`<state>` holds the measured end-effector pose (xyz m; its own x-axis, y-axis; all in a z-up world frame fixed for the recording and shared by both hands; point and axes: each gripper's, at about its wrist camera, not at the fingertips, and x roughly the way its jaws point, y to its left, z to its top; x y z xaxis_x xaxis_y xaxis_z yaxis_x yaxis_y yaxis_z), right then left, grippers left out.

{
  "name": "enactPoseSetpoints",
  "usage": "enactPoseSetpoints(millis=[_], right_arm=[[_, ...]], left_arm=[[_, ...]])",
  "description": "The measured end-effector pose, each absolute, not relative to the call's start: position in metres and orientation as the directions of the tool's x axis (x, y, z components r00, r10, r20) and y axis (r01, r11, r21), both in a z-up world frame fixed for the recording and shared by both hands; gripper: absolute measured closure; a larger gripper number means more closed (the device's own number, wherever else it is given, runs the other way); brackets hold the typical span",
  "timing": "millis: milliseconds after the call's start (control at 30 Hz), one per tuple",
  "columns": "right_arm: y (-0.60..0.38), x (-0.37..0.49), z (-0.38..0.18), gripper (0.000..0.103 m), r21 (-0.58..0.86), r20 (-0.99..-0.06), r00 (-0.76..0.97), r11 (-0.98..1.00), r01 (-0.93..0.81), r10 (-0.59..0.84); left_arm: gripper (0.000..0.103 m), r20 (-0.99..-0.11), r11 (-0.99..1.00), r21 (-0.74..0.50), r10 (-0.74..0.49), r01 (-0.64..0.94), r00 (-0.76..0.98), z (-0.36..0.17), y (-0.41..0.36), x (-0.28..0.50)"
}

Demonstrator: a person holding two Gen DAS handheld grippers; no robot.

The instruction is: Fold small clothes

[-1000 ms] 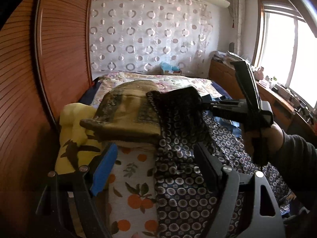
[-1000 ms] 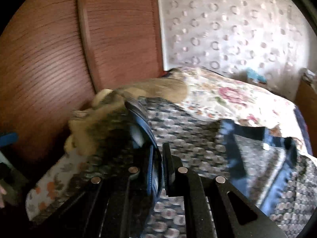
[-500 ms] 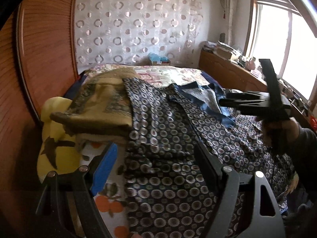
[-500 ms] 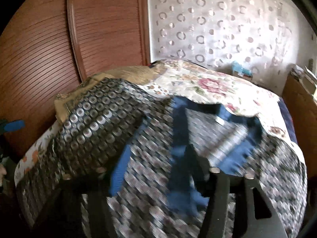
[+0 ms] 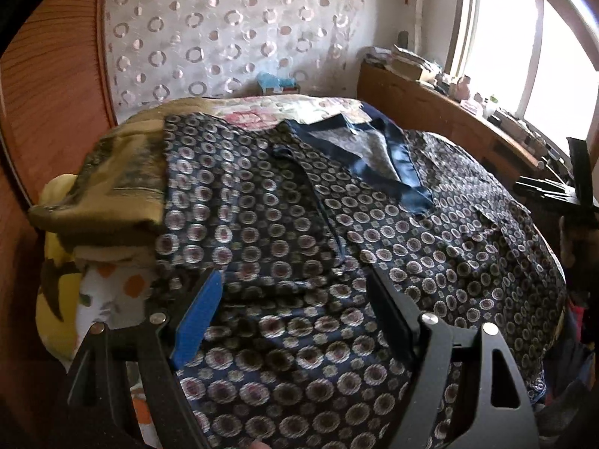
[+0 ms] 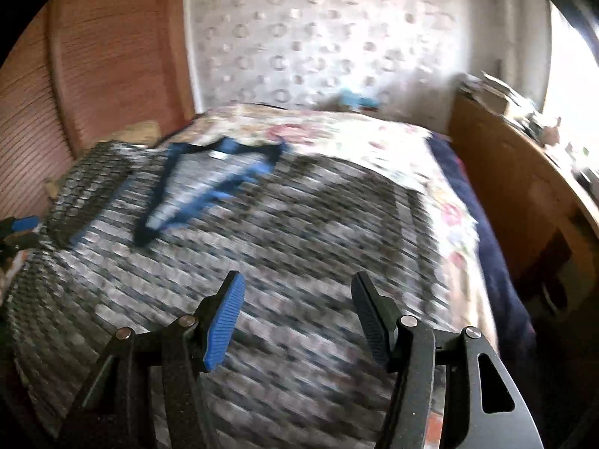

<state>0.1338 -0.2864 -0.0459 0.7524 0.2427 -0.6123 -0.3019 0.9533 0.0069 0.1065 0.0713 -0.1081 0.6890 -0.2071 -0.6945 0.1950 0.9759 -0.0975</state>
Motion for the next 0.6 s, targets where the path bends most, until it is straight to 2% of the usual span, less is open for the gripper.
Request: enactPoseSetpoints(millis=[200,467,600], right_arm=[[-0.339,0.128,-0.053,0.042,0.054,-0.637,0.751,0.982,-0.18,0.173],[-0.359,0.131,-0.071,0.043,0.159,-0.675,0.708,0.978,-0.137,0.209],[-0.369,0.149,-0.073,0.056,0.161,-0.694,0.686,0.976,-0.146,0.218]], left_arm=[[0.023,-0.731,0.975,-0.095,-0.206,0.202,0.651,-0.12,0.059,0.12],[0.023,-0.776,0.979,-0.082,-0.18,0.186,0.604,-0.135,0.054,0.134],[0.023,-0.786,0.982,-0.066,-0.161,0.179,0.597,-0.137,0.054,0.138]])
